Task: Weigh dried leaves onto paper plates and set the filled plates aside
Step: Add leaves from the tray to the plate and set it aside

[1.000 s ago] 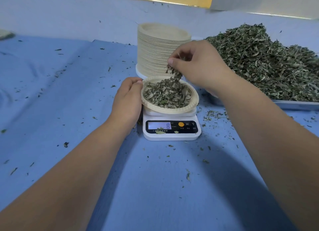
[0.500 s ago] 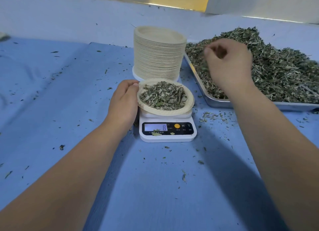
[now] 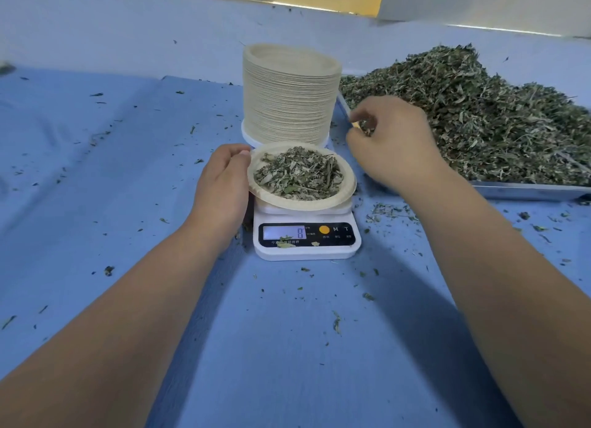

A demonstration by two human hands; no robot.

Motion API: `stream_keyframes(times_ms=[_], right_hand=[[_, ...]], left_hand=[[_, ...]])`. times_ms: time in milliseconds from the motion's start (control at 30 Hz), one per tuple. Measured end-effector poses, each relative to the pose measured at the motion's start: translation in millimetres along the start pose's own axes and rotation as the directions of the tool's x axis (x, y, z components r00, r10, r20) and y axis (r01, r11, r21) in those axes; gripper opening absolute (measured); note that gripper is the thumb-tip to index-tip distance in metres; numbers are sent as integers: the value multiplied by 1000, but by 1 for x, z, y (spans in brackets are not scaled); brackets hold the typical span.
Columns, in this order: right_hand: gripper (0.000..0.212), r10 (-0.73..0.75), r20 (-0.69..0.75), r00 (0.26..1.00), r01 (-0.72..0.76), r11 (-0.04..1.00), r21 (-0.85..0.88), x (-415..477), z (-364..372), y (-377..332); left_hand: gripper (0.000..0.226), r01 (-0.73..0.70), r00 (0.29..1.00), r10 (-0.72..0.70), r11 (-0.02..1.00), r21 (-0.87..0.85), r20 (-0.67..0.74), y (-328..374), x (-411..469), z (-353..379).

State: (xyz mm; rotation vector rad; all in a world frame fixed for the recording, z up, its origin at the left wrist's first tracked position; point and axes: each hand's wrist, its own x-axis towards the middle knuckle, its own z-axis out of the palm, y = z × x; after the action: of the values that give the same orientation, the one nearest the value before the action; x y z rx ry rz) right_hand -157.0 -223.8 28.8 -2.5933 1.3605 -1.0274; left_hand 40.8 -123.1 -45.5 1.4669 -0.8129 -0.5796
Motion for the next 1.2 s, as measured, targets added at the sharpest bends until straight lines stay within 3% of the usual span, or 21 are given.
stream_keyframes(times_ms=[133,233,333,500,700,767,900,1200], right_hand=[[28,-175,284,943,161,984,73,-2,9,-37],[47,-213,406,889,255,965,-53,1,23,-50],[46,-200,415,888,266,958,-106,5,36,-56],[14,-238,381,893,271,962,-34,8,43,-60],[11,-200,217,955,189,979,71,13,31,-58],[13,-200,269,942,206,979,6,13,29,-54],[44,-157,380,911,223,965,-135,6,37,-50],[16,-166,290,942,181,983,-26,8,35,-52]], left_hand=[[19,-6,1000,6,1000,9,4,0,-1,0],[20,4,1000,-4,1000,-10,16,1,-2,0],[20,10,1000,-10,1000,-21,16,1,-2,0],[19,1,1000,-2,1000,3,13,0,-1,0],[18,-1,1000,1,1000,11,3,0,0,0],[18,1,1000,-1,1000,13,6,0,1,0],[19,3,1000,-3,1000,-1,12,1,-1,0],[20,0,1000,0,1000,18,11,1,0,1]])
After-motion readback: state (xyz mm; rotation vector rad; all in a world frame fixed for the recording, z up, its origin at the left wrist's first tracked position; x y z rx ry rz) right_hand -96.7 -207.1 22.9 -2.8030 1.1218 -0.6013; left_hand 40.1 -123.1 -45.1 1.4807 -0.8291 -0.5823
